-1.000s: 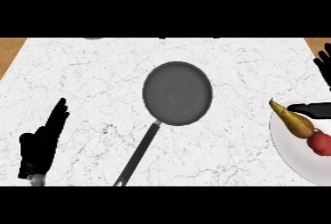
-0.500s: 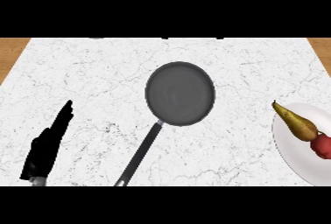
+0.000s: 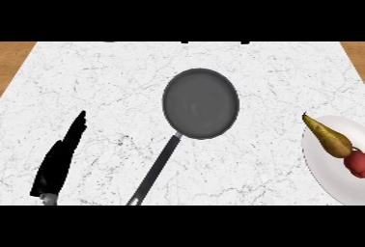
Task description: Pick the pear from the plate and place it in the pan
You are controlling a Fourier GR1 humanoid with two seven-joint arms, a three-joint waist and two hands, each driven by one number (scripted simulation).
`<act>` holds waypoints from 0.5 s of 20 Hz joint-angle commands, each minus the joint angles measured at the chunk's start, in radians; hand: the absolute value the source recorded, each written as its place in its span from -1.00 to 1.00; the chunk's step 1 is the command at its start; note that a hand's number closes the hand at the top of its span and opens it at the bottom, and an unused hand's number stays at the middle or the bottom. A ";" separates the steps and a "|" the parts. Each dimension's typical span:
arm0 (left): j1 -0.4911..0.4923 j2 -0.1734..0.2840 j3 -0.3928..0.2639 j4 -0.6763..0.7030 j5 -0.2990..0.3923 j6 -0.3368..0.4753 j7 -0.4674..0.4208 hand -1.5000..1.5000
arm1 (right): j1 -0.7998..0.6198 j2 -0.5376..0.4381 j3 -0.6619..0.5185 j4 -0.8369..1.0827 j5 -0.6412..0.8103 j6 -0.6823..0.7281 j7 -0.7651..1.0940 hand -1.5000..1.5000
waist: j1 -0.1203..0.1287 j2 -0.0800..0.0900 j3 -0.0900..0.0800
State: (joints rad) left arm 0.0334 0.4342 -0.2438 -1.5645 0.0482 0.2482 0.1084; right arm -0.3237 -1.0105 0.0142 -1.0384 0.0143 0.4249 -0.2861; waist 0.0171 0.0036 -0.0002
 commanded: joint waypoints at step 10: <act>0.040 -0.013 0.036 -0.097 -0.036 -0.032 0.067 0.00 | -0.147 0.092 0.108 -0.098 0.136 0.179 0.317 -1.00 | -0.004 -0.004 0.000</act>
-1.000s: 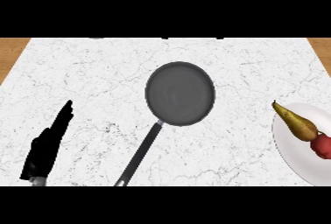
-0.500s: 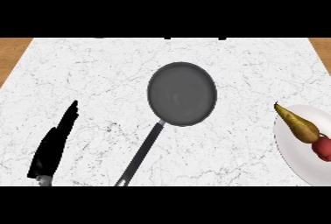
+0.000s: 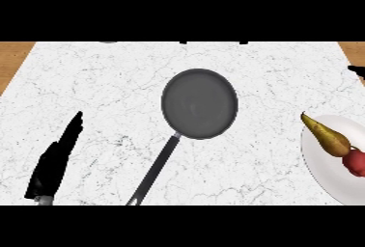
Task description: Pick the pear from the plate and place it in the pan
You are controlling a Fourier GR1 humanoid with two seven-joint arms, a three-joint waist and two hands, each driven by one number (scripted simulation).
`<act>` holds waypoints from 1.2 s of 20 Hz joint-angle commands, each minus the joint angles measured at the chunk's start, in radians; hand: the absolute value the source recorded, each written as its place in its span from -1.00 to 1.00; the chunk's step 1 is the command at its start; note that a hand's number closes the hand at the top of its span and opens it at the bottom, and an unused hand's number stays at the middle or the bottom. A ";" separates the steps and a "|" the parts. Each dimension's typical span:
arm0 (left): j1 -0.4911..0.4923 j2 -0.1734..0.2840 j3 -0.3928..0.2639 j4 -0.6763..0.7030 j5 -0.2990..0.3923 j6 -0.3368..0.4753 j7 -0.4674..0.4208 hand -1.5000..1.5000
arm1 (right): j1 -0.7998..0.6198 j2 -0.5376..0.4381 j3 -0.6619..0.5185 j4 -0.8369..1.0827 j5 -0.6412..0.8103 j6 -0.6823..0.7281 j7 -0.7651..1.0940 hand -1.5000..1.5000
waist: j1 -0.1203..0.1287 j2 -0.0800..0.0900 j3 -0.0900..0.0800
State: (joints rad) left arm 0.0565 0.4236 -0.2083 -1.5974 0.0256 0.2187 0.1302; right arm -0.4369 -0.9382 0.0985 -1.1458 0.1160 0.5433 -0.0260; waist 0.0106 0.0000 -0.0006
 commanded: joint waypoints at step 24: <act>-0.030 -0.090 0.106 0.090 -0.082 -0.094 -0.046 0.00 | -0.018 0.227 0.079 -0.105 0.376 0.202 0.341 -1.00 | -0.008 0.001 0.000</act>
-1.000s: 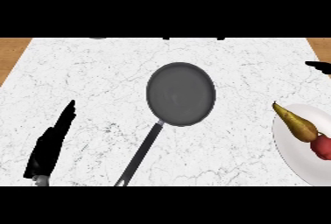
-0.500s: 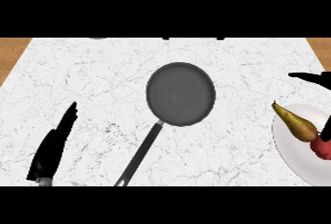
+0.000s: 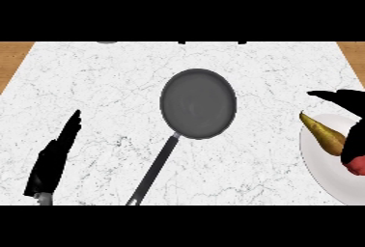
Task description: Pick the pear from the plate and place it in the pan
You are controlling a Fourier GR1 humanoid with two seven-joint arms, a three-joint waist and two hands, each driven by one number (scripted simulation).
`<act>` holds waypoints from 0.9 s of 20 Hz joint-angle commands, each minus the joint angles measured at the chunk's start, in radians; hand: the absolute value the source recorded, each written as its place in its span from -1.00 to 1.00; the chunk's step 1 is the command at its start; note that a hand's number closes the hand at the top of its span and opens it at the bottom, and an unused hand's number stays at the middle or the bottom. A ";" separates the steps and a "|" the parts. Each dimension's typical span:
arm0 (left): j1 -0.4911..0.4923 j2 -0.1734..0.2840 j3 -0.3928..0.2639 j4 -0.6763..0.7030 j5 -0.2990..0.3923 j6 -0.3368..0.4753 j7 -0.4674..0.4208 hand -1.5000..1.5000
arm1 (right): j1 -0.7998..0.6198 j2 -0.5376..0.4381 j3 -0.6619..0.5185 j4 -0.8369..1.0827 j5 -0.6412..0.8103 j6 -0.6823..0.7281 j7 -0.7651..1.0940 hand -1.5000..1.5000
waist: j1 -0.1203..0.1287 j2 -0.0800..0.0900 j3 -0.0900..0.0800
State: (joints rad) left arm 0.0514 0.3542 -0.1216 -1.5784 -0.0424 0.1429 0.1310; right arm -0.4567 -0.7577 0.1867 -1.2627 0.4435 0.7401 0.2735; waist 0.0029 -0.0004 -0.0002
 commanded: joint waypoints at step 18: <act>-0.001 -0.064 0.071 -0.052 -0.088 -0.087 0.044 0.00 | 0.015 0.160 -0.037 0.200 0.330 -0.076 -0.117 -1.00 | 0.004 0.002 0.000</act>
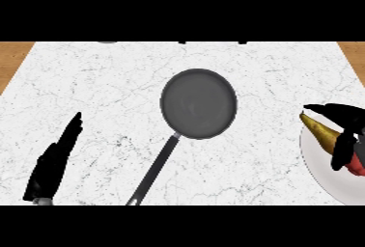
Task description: Pick the pear from the plate and place it in the pan
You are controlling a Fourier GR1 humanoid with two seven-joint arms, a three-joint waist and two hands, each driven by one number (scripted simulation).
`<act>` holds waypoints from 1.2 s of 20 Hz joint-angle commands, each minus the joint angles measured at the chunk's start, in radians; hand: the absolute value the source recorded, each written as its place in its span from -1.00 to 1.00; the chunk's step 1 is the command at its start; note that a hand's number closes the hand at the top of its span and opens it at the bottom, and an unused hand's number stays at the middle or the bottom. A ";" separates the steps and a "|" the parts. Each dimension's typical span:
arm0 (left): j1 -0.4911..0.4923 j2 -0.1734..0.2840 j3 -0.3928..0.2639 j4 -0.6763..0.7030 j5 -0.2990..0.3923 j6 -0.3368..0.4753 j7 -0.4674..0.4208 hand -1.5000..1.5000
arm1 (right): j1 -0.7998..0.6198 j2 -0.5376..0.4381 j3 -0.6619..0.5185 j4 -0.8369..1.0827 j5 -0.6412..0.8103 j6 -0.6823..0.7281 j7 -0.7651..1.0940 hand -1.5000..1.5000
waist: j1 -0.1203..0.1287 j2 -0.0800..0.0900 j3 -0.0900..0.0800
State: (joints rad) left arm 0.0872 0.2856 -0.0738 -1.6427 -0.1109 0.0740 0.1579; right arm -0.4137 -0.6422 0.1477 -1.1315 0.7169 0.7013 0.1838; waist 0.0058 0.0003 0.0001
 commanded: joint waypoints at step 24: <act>-0.008 -0.089 0.071 0.065 -0.074 -0.045 -0.046 0.00 | 0.021 0.195 -0.173 0.152 0.091 -0.118 -0.052 1.00 | -0.013 -0.003 -0.001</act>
State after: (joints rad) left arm 0.0837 0.2195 -0.0047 -1.6138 -0.1744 0.0147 0.1302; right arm -0.4460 -0.5159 0.0181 -0.9017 0.8423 0.5883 0.0164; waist 0.0025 -0.0019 -0.0023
